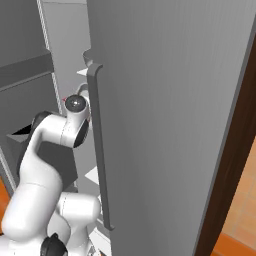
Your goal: Take the meat container that has the steak and place it on the second highest rack of the freezer. Then take the vegetable container that has the potato and mushroom and place it on the highest rack of the freezer.
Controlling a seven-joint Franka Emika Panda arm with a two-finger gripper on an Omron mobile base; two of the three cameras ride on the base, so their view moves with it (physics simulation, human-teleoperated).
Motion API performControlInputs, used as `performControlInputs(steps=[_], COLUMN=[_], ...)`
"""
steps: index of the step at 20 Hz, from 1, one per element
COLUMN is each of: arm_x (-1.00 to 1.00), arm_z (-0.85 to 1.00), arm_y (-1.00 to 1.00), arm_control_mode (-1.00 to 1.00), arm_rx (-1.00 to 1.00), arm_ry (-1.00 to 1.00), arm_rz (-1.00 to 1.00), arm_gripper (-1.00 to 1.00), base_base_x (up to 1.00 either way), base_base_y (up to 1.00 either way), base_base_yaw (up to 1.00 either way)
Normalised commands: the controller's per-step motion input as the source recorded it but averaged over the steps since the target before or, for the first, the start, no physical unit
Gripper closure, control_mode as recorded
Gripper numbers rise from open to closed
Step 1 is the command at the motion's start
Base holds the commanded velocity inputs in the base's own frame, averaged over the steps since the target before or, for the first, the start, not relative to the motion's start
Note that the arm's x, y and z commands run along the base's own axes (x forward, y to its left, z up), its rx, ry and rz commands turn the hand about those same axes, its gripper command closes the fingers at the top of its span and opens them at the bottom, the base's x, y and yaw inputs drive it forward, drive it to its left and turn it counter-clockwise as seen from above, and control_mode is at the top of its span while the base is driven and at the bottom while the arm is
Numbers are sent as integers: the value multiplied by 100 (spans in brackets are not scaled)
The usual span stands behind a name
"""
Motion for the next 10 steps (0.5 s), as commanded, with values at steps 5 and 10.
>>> performControlInputs(steps=[5, 10], arm_x=[36, 33], arm_z=[-24, -19], arm_y=[2, -1], arm_control_mode=[-100, -100], arm_rx=[-2, 0], arm_ry=[-1, 0], arm_rz=[-12, -9], arm_gripper=[100, 100], base_base_x=[0, 0], base_base_y=[0, 0], base_base_yaw=[0, 0])
